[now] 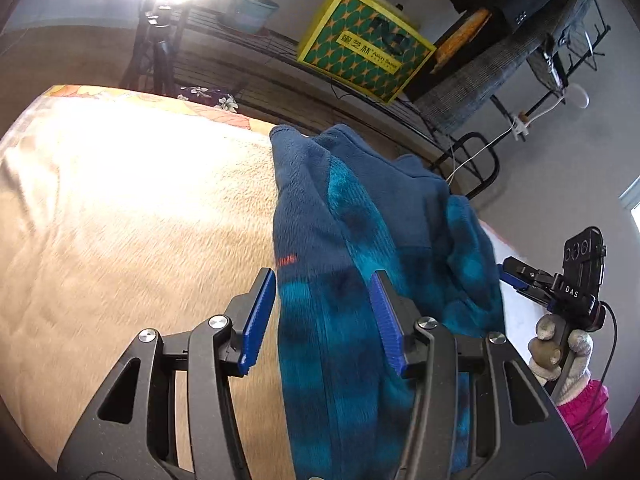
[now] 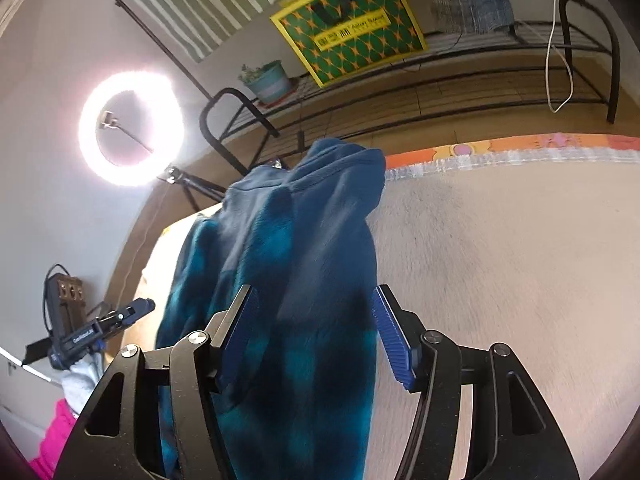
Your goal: Fold large clothes
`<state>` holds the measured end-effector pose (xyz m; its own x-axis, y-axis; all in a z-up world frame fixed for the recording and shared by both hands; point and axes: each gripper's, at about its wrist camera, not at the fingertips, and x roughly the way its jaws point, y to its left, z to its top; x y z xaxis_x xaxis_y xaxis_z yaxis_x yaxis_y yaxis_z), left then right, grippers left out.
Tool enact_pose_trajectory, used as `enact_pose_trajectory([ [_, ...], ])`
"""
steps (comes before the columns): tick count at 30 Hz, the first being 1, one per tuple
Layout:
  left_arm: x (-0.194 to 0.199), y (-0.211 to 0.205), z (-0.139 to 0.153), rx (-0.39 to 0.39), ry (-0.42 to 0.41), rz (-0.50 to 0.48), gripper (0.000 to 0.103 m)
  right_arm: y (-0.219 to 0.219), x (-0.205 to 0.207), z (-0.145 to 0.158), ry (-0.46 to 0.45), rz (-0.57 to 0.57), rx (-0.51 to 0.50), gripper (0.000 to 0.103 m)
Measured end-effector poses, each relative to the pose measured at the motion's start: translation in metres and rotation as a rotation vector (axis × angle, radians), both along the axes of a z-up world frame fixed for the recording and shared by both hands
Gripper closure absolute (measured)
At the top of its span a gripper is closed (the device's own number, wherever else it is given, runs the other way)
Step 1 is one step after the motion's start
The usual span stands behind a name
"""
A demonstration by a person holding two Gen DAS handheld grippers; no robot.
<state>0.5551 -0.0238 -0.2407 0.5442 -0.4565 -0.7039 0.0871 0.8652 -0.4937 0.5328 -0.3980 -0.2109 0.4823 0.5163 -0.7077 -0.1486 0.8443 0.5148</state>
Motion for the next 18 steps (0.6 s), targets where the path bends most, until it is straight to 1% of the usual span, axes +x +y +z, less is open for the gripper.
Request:
enact_pose_trajectory([
  [1, 0.004, -0.001, -0.002, 0.003, 0.0, 0.0, 0.053, 0.001, 0.005, -0.005, 0.006, 0.01, 0.004, 0.044],
  [2, 0.009, -0.003, -0.004, 0.006, 0.001, -0.001, 0.053, 0.001, 0.008, -0.009, 0.008, 0.017, 0.009, 0.048],
  [3, 0.015, -0.005, -0.007, 0.011, 0.003, -0.003, 0.053, 0.001, 0.012, -0.012, 0.009, 0.02, 0.015, 0.063],
  [4, 0.018, -0.007, -0.009, 0.016, 0.004, -0.007, 0.053, 0.0, 0.015, -0.016, 0.019, 0.028, 0.023, 0.077],
  [5, 0.022, -0.009, -0.011, 0.023, 0.003, -0.009, 0.053, -0.001, 0.018, -0.018, 0.033, 0.039, 0.042, 0.097],
  [7, 0.028, -0.012, -0.015, 0.035, 0.0, -0.01, 0.053, -0.007, 0.018, -0.013, -0.003, 0.051, 0.048, 0.097],
  [8, 0.033, -0.013, -0.018, 0.032, 0.001, -0.005, 0.053, -0.009, 0.018, -0.013, -0.017, 0.054, 0.024, 0.097],
  [9, 0.036, -0.013, -0.019, 0.026, 0.005, -0.002, 0.052, -0.011, 0.02, -0.018, -0.003, 0.051, 0.003, 0.097],
  [11, 0.046, -0.01, -0.022, 0.0, 0.011, 0.01, 0.05, -0.016, 0.021, -0.029, 0.026, 0.062, -0.005, 0.097],
  [13, 0.056, -0.007, -0.022, -0.009, 0.02, 0.014, 0.05, -0.026, 0.023, -0.033, 0.042, 0.048, 0.046, 0.095],
  [14, 0.061, -0.006, -0.022, -0.011, 0.023, 0.013, 0.05, -0.032, 0.024, -0.034, 0.056, 0.031, 0.064, 0.081],
  [15, 0.065, -0.005, -0.021, -0.016, 0.024, 0.012, 0.05, -0.037, 0.026, -0.033, 0.061, 0.014, 0.07, 0.071],
  [18, 0.086, 0.0, -0.021, -0.033, 0.05, 0.007, 0.05, -0.047, 0.03, -0.027, 0.026, 0.007, 0.119, 0.069],
])
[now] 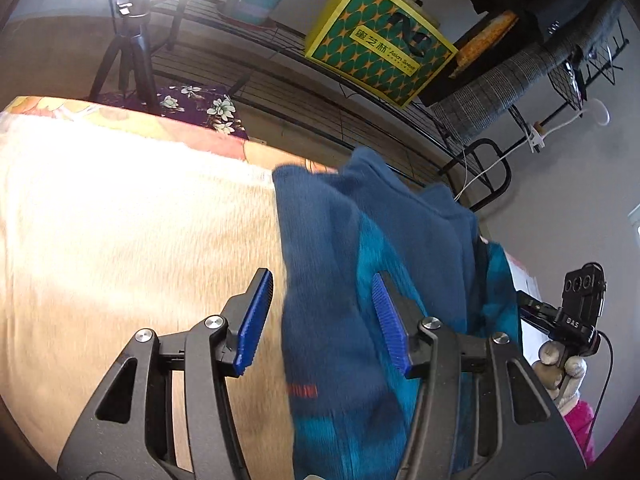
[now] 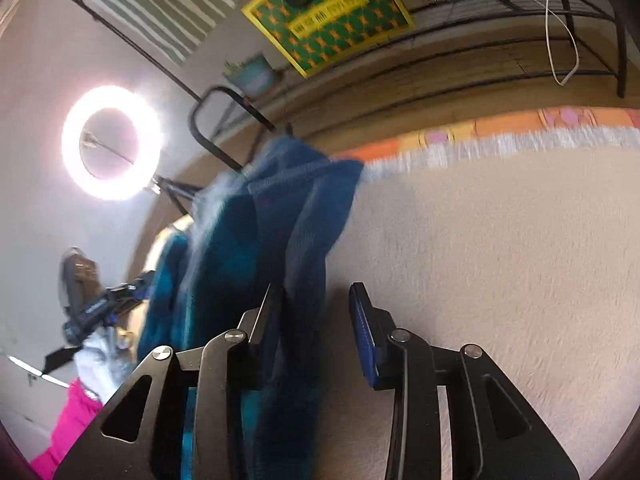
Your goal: Fold large clothes
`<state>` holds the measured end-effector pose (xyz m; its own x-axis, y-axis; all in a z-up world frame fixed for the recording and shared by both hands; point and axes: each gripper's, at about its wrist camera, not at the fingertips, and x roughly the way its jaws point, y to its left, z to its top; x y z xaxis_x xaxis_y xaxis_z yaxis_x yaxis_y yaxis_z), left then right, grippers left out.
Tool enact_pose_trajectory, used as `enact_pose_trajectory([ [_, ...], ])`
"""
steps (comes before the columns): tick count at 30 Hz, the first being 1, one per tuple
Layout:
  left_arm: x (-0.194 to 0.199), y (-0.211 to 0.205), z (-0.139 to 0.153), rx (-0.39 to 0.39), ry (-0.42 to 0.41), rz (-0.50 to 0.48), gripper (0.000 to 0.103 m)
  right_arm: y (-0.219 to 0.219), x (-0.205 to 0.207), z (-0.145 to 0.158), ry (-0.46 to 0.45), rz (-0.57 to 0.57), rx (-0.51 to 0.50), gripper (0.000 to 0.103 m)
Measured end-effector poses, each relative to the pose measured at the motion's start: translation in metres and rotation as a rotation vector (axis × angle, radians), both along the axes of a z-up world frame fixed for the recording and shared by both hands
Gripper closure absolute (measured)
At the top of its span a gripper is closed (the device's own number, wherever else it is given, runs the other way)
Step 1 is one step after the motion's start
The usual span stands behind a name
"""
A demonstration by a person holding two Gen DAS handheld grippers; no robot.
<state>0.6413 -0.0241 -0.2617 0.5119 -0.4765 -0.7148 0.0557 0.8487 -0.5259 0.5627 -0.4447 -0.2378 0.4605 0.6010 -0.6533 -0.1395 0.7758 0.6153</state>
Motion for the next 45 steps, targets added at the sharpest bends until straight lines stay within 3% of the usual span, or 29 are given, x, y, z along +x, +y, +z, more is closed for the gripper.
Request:
enact_pose_trajectory([
  [5, 0.03, -0.005, -0.007, -0.026, 0.056, -0.001, 0.05, 0.001, 0.024, -0.007, 0.037, -0.02, 0.047, 0.062],
  [10, 0.047, -0.028, -0.006, 0.1, 0.02, 0.006, 0.05, 0.014, 0.041, -0.014, 0.044, -0.02, 0.011, 0.062],
  [11, 0.047, -0.033, -0.006, 0.138, 0.006, 0.009, 0.052, 0.017, 0.043, -0.014, 0.037, -0.021, 0.004, 0.064],
  [12, 0.047, -0.037, -0.006, 0.161, -0.005, 0.01, 0.054, 0.019, 0.045, -0.016, 0.037, -0.02, 0.0, 0.074],
  [14, 0.046, -0.049, -0.007, 0.227, -0.025, 0.002, 0.085, 0.026, 0.048, -0.02, 0.047, -0.009, -0.019, 0.093],
  [16, 0.044, -0.052, -0.006, 0.231, -0.03, -0.01, 0.09, 0.029, 0.048, -0.018, 0.023, -0.011, -0.027, 0.096],
  [24, 0.019, -0.046, 0.034, 0.14, -0.119, -0.003, 0.093, 0.024, 0.039, 0.021, -0.09, -0.01, -0.008, 0.097],
  [31, -0.019, -0.05, 0.084, 0.052, -0.214, -0.056, 0.093, 0.024, 0.01, 0.063, -0.181, 0.028, 0.014, 0.098],
  [40, -0.104, -0.038, 0.136, -0.028, -0.303, -0.117, 0.093, 0.026, -0.067, 0.123, -0.281, 0.112, 0.045, 0.098],
  [45, -0.164, -0.035, 0.145, -0.007, -0.33, -0.164, 0.093, 0.037, -0.123, 0.141, -0.312, 0.184, 0.008, 0.098],
])
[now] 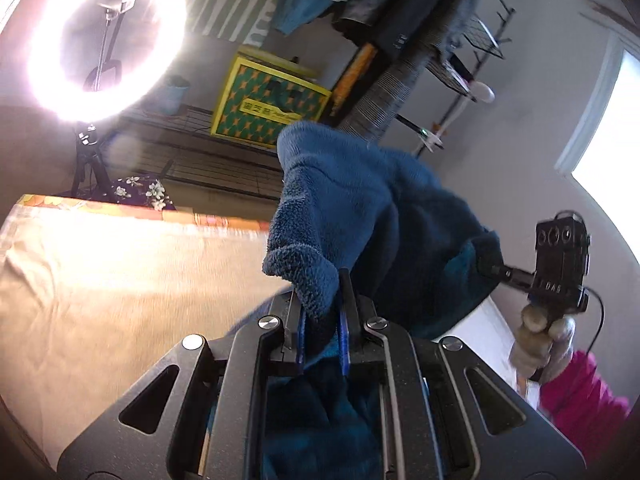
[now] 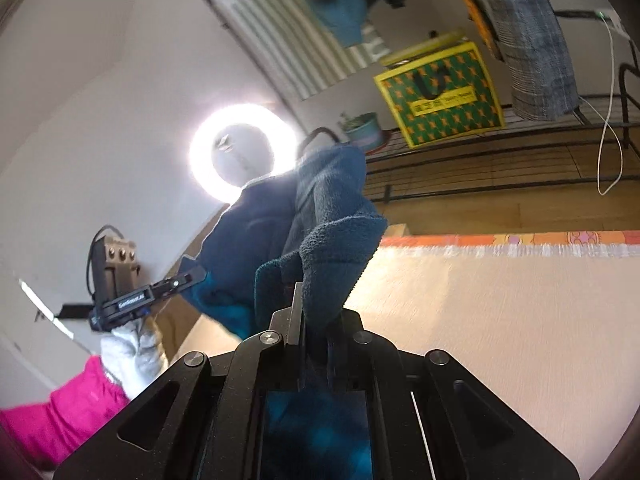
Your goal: Fold large clothes
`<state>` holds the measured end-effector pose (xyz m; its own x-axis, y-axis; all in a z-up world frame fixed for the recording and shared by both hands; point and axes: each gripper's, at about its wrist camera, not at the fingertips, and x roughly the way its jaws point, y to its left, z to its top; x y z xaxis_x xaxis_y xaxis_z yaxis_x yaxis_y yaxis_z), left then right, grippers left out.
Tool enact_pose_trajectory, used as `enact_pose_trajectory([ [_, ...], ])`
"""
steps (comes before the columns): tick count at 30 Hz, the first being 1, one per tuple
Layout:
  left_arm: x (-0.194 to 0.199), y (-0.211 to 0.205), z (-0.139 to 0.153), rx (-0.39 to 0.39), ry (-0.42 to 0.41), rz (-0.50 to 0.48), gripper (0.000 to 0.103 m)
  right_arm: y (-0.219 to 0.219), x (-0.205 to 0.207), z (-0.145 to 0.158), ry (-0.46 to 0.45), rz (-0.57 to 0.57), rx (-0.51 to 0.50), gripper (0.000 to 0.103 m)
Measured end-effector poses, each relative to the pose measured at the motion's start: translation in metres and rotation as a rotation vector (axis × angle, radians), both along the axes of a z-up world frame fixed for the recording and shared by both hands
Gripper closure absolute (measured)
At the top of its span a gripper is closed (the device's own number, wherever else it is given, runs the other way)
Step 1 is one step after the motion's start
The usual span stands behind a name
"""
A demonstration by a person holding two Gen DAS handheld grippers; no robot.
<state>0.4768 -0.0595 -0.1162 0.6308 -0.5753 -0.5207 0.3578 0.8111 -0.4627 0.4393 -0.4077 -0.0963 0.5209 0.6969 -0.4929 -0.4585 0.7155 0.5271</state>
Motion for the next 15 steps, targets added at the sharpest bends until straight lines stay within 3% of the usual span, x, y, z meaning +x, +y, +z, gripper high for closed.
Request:
enact_pose_trajectory([
  [7, -0.096, 0.012, -0.018, 0.049, -0.001, -0.044, 0.093, 0.004, -0.092, 0.001, 0.001, 0.041, -0.045, 0.097],
  [15, -0.174, 0.013, -0.055, 0.142, 0.034, -0.066, 0.093, 0.011, -0.172, -0.029, 0.039, 0.041, -0.09, 0.097],
])
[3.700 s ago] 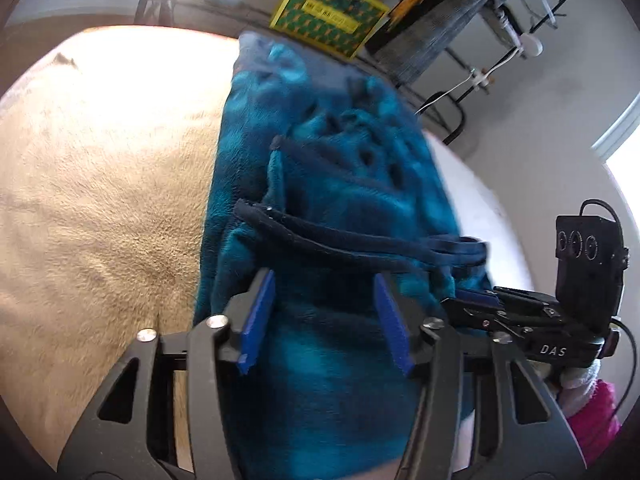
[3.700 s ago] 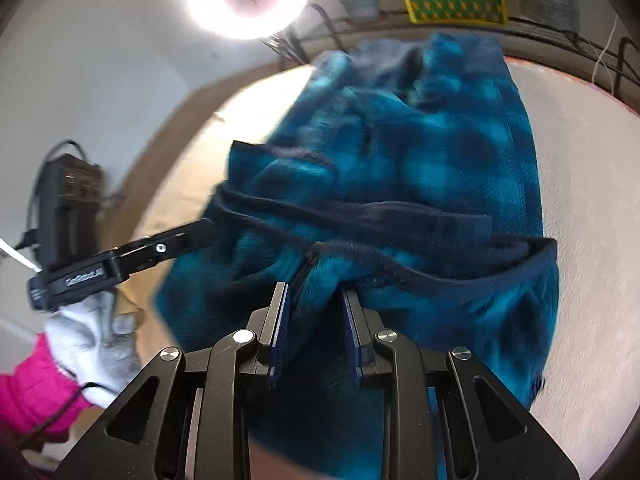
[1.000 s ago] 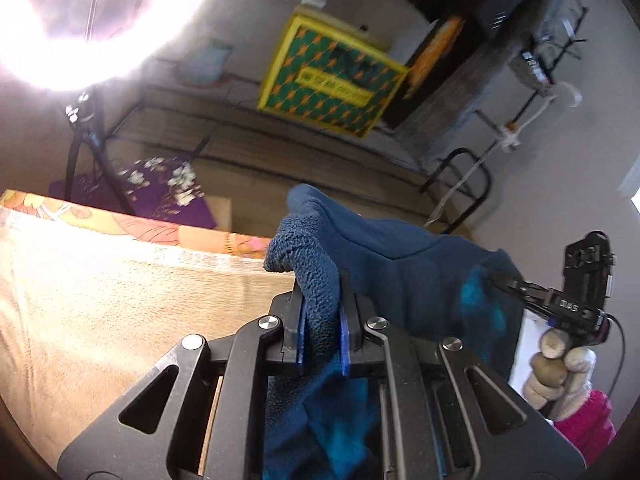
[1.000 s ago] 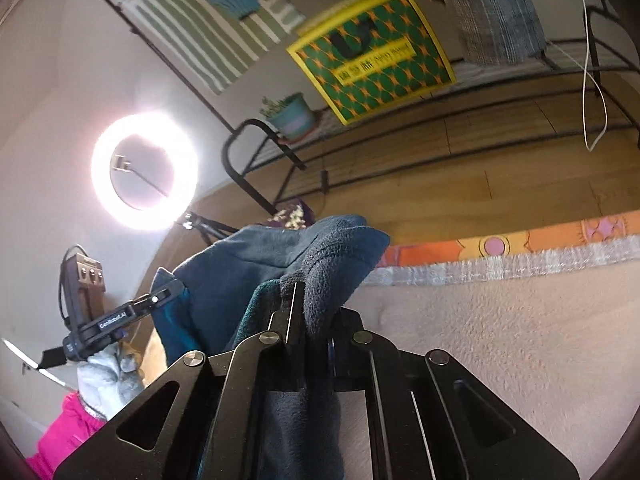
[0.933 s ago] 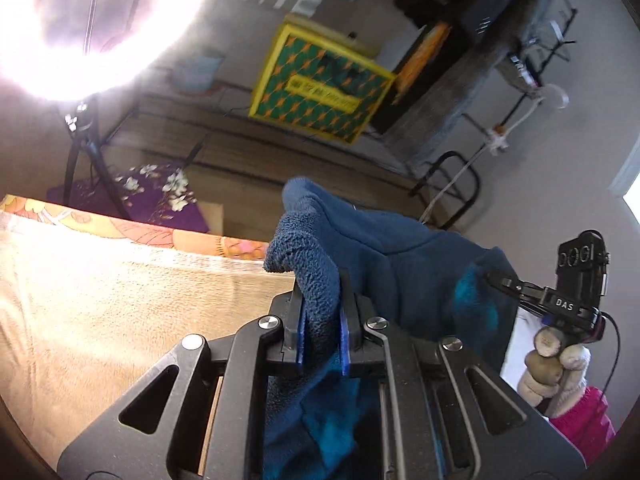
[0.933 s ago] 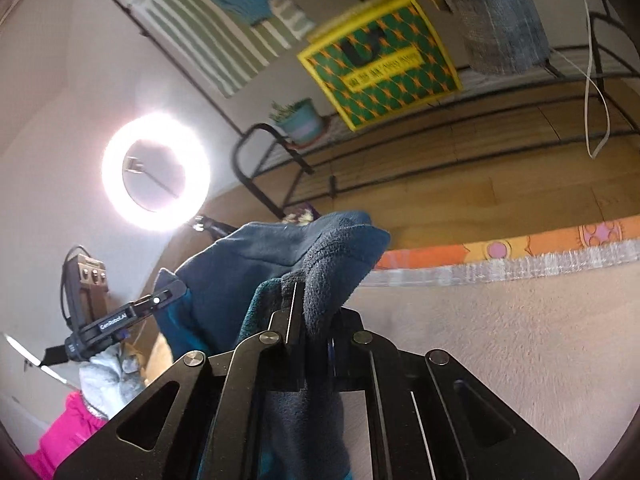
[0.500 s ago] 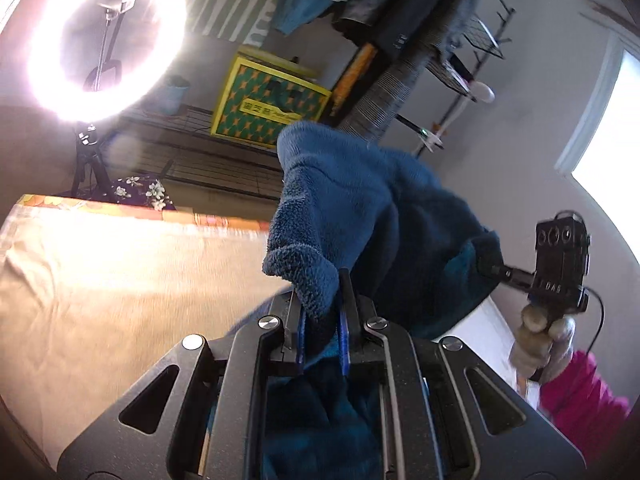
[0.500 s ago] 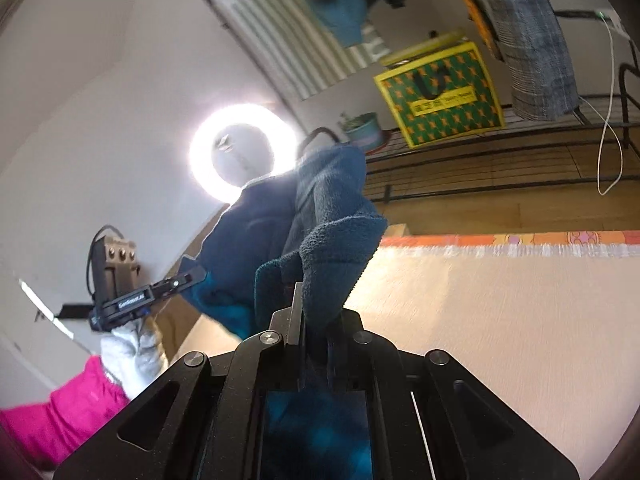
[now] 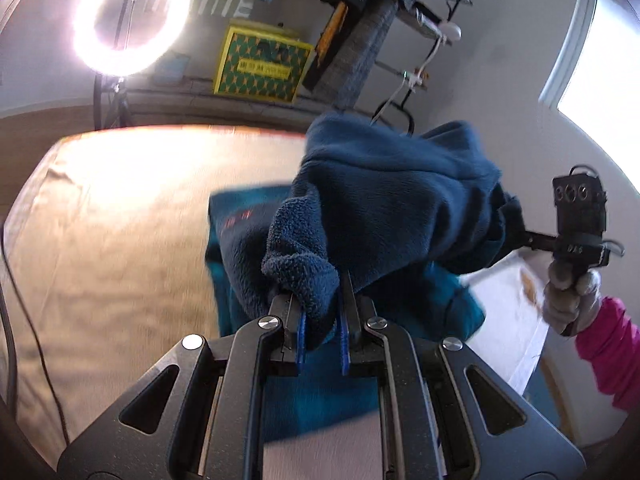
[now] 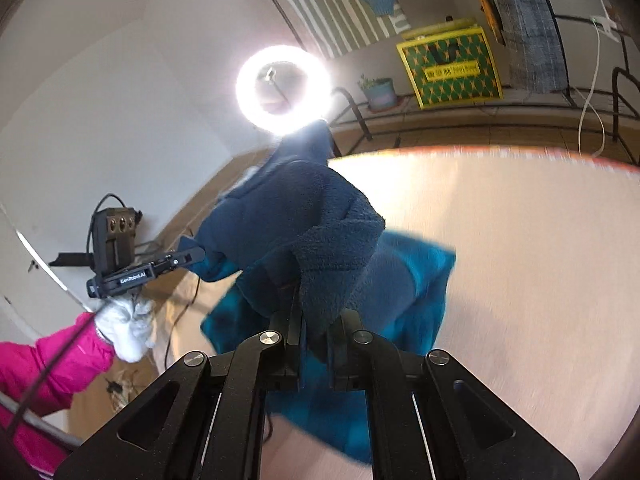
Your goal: Fold large clothes
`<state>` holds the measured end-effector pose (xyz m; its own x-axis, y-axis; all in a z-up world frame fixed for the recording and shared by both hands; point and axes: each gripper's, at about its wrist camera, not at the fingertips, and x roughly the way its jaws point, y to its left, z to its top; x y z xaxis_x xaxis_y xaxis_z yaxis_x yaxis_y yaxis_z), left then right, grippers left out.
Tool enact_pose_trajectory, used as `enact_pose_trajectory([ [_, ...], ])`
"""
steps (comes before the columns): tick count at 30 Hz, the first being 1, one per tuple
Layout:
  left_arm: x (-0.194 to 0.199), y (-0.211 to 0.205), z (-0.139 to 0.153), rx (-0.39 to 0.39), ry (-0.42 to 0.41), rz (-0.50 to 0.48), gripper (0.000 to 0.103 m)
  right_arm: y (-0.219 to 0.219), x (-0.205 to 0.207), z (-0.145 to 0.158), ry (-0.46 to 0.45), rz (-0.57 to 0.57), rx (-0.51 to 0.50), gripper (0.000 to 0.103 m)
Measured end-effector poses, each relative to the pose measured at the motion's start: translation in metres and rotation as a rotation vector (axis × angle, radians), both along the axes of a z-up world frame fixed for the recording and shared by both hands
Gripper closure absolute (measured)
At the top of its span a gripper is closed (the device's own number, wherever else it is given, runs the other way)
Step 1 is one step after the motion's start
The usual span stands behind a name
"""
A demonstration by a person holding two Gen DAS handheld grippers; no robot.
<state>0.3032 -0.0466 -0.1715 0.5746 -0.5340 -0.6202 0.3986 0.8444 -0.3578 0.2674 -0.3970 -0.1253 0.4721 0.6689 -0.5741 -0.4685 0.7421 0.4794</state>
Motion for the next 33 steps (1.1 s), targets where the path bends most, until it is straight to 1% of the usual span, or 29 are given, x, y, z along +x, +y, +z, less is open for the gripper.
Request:
enact_pose_trajectory([
  [2, -0.013, -0.002, -0.011, 0.038, 0.014, -0.007, 0.093, 0.003, -0.011, -0.009, 0.012, -0.004, -0.023, 0.097],
  [4, -0.024, -0.005, -0.018, 0.076, 0.011, -0.015, 0.092, 0.005, -0.019, -0.017, 0.027, -0.01, -0.034, 0.097],
  [6, -0.031, -0.005, -0.023, 0.088, 0.012, -0.019, 0.091, 0.007, -0.025, -0.02, 0.032, -0.011, -0.05, 0.097],
  [8, -0.042, -0.001, -0.022, 0.088, 0.011, -0.023, 0.09, 0.01, -0.029, -0.019, 0.018, -0.015, -0.096, 0.093],
  [9, -0.047, 0.002, -0.021, 0.092, 0.008, -0.023, 0.088, 0.009, -0.035, -0.016, 0.006, -0.012, -0.112, 0.091],
  [10, -0.052, 0.005, -0.02, 0.094, 0.01, -0.021, 0.081, 0.007, -0.041, -0.011, -0.006, -0.017, -0.124, 0.089],
  [11, -0.06, 0.01, -0.018, 0.093, 0.012, -0.02, 0.078, 0.004, -0.048, -0.006, -0.024, -0.026, -0.131, 0.089],
  [13, -0.07, 0.018, -0.011, 0.084, 0.014, -0.012, 0.077, -0.008, -0.062, 0.012, -0.068, -0.042, -0.123, 0.087],
  [16, -0.094, 0.035, 0.008, 0.045, -0.007, 0.005, 0.077, -0.029, -0.087, 0.038, -0.124, -0.066, -0.069, 0.084],
  [19, -0.122, 0.057, 0.04, -0.009, -0.03, 0.032, 0.077, -0.047, -0.112, 0.068, -0.177, -0.086, -0.013, 0.083],
  [20, -0.127, 0.062, 0.049, -0.017, -0.034, 0.035, 0.076, -0.05, -0.119, 0.078, -0.192, -0.092, -0.005, 0.083],
  [22, -0.144, 0.073, 0.078, -0.029, -0.057, 0.049, 0.074, -0.056, -0.13, 0.1, -0.214, -0.1, 0.0, 0.083],
  [23, -0.151, 0.078, 0.09, -0.033, -0.07, 0.05, 0.072, -0.057, -0.135, 0.11, -0.225, -0.103, -0.001, 0.082],
  [25, -0.165, 0.086, 0.126, -0.021, -0.11, 0.058, 0.067, -0.061, -0.149, 0.133, -0.259, -0.116, -0.009, 0.075],
  [26, -0.173, 0.09, 0.144, -0.019, -0.131, 0.061, 0.065, -0.062, -0.157, 0.145, -0.282, -0.124, -0.013, 0.067],
  [27, -0.181, 0.095, 0.163, -0.019, -0.15, 0.067, 0.059, -0.064, -0.163, 0.158, -0.302, -0.132, -0.015, 0.064],
  [28, -0.189, 0.099, 0.183, -0.016, -0.168, 0.076, 0.054, -0.066, -0.167, 0.168, -0.314, -0.133, -0.015, 0.064],
  [29, -0.195, 0.104, 0.199, -0.017, -0.185, 0.086, 0.053, -0.069, -0.173, 0.179, -0.324, -0.138, -0.02, 0.064],
  [31, -0.203, 0.113, 0.227, -0.022, -0.202, 0.094, 0.052, -0.073, -0.181, 0.201, -0.349, -0.15, -0.044, 0.064],
  [33, -0.211, 0.12, 0.252, -0.02, -0.219, 0.104, 0.049, -0.077, -0.189, 0.226, -0.378, -0.163, -0.088, 0.063],
])
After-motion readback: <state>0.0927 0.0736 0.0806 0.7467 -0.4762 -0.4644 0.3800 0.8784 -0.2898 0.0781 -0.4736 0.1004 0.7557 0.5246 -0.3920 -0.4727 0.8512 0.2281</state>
